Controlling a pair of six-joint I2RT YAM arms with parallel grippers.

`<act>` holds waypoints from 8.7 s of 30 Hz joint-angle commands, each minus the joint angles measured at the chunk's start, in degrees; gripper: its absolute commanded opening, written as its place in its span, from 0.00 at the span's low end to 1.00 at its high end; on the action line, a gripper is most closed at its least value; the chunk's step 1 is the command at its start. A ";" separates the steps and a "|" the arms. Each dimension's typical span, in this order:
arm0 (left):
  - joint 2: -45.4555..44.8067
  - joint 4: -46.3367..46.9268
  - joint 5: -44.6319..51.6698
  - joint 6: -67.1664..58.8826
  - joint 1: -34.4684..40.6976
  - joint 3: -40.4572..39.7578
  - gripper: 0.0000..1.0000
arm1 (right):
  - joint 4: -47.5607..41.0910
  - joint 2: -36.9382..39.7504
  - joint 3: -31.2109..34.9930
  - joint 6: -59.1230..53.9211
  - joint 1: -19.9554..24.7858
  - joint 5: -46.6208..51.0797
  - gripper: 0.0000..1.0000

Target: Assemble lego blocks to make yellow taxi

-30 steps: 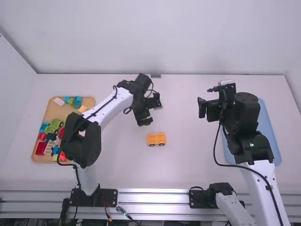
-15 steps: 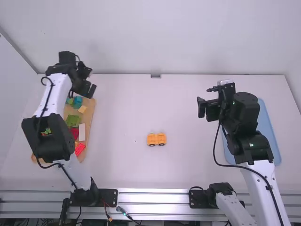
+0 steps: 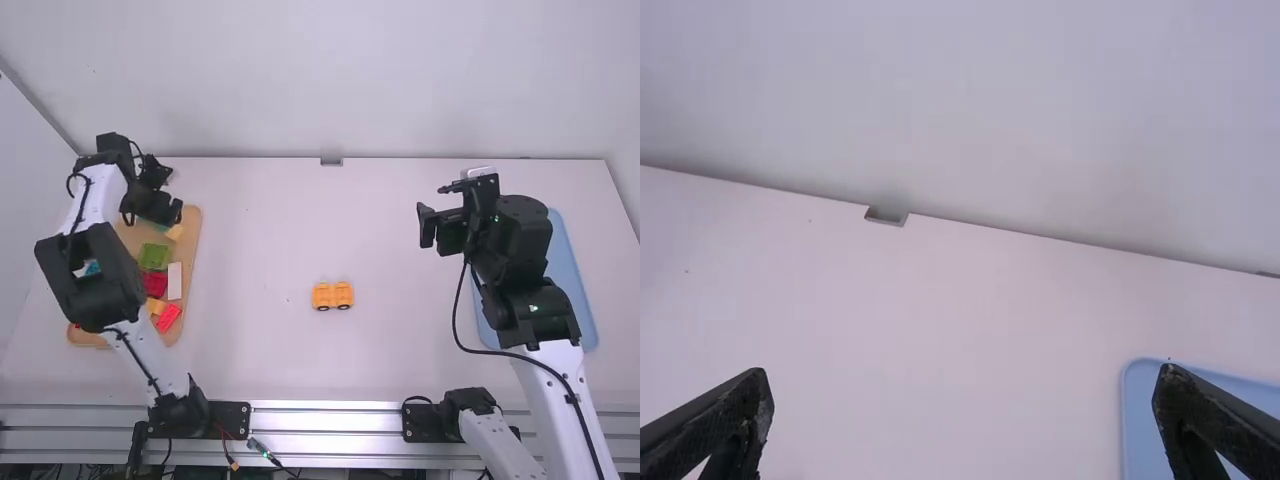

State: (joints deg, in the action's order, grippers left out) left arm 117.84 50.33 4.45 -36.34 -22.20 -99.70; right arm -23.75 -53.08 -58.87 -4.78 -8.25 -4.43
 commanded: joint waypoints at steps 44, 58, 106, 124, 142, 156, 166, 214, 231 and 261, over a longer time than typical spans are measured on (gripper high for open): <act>8.98 -7.10 1.11 -5.53 -0.59 5.31 0.55 | 0.96 -0.17 -1.81 0.48 -0.04 -0.26 0.99; 9.38 -11.63 4.52 -6.14 -0.74 7.52 0.50 | 0.96 -0.17 -1.81 0.50 -0.07 -0.26 0.99; -1.73 -8.07 -10.62 22.53 19.54 1.92 0.02 | -0.42 0.37 -1.81 0.52 -0.07 -0.24 0.99; -4.33 -11.76 -0.72 -0.28 65.59 12.61 0.01 | -10.36 9.94 -1.81 2.01 10.14 -0.28 0.99; 8.96 -14.38 3.72 2.03 70.31 6.12 0.02 | -11.06 10.71 -1.81 1.97 12.74 -3.67 0.99; 9.66 -14.53 3.52 -1.62 70.31 6.40 0.67 | -10.82 10.71 -1.81 0.28 9.88 -3.28 0.99; 3.74 -12.07 3.50 -1.64 67.76 3.63 0.99 | -10.75 10.49 -1.81 -0.11 12.46 -3.26 0.99; -20.26 -57.07 54.47 -21.14 35.54 62.66 0.99 | 4.44 -49.24 15.30 -80.17 7.43 -52.52 1.00; -16.41 -56.19 56.59 -20.50 36.06 59.80 0.99 | 32.24 -55.41 23.47 -62.88 8.22 -49.05 1.00; -16.41 -57.18 54.75 -19.65 36.06 60.63 0.99 | 18.32 -62.40 16.48 -74.51 9.94 -51.93 0.25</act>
State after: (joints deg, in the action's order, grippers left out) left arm 101.06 -6.52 59.02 -56.18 13.72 -39.48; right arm -4.95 -114.87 -42.87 -79.88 1.30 -56.18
